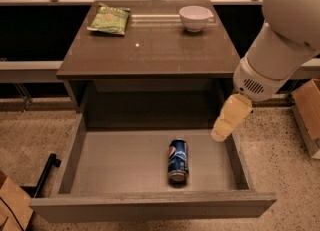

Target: Pick pepsi can from top drawer and place on counter

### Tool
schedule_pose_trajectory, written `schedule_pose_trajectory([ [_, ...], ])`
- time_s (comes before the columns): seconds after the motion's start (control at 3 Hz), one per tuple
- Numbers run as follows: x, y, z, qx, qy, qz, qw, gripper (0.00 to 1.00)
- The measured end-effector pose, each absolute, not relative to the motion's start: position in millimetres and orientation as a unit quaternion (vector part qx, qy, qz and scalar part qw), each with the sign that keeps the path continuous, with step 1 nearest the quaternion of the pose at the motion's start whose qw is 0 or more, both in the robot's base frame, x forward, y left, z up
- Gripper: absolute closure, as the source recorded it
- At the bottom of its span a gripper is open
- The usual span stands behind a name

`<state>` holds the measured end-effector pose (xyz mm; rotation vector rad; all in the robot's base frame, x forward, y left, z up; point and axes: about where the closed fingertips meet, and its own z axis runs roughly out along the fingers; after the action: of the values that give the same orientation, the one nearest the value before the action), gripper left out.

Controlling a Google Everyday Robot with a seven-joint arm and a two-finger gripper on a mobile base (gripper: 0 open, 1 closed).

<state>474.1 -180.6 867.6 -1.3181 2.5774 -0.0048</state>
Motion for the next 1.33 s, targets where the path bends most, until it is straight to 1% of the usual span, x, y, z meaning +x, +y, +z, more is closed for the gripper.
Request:
schedule_pose_trajectory([
  [0.33,489,-151,810,-0.429,0.896,0.059,0.099,0.00],
  [0.67,500,-130,768,-0.408,0.908,0.073,0.069,0.00],
  [1.0,500,-99,701,-0.363,0.928,0.078,0.026,0.00],
  [1.33,495,-84,660,-0.341,0.938,0.062,-0.006,0.00],
])
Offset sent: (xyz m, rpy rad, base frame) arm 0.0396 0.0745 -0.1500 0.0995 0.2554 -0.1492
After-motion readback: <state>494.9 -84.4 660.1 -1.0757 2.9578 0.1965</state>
